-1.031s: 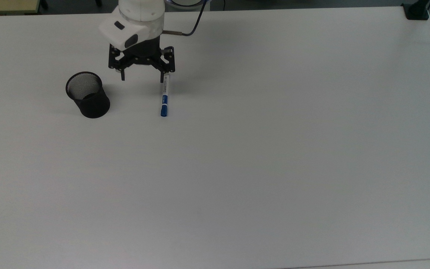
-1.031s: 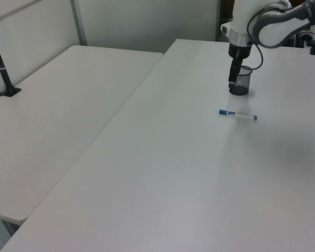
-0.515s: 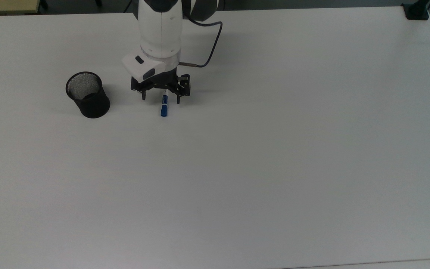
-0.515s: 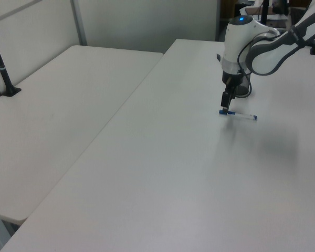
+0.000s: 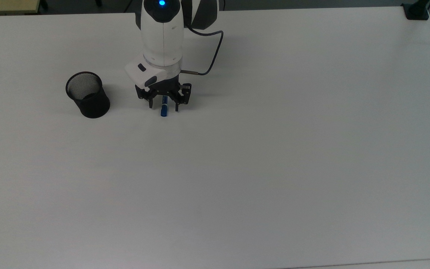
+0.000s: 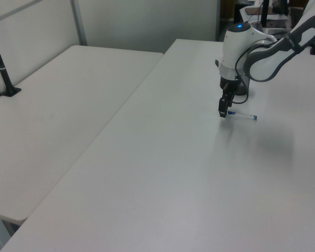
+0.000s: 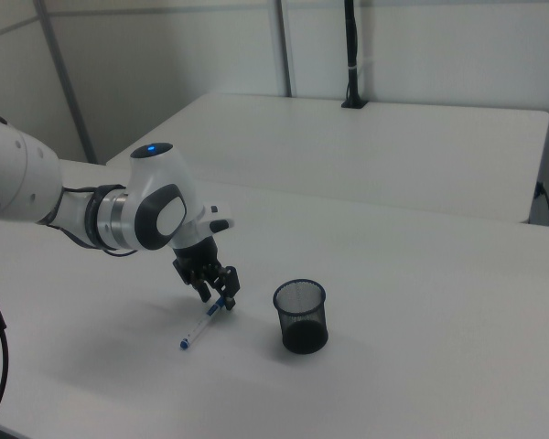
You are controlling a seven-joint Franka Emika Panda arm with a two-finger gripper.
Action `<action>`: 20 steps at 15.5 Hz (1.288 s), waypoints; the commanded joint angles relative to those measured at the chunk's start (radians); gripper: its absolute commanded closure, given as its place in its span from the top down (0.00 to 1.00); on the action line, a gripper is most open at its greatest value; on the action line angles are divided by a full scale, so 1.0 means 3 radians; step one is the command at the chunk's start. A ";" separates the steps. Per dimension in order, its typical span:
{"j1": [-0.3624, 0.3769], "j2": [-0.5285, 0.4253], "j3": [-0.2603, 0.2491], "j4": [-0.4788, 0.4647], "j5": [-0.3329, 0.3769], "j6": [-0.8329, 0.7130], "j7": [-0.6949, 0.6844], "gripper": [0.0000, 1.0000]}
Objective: Insert the marker
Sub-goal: 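Lower the gripper onto the blue-capped white marker and close it, then lift the marker and carry it over the black mesh cup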
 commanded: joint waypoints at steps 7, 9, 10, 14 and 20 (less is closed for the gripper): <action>-0.0025 -0.0202 -0.0038 0.0100 0.0074 0.0097 0.0134 0.00; -0.0097 -0.0401 -0.0043 0.0135 0.0191 0.0097 0.0118 0.00; -0.0132 -0.0483 -0.0048 0.0151 0.0233 0.0107 0.0118 0.00; -0.0266 -0.0800 -0.0129 0.0212 0.0391 0.0204 0.0083 0.00; -0.0286 -0.0929 -0.0518 0.0018 0.0392 0.1078 -0.0300 0.00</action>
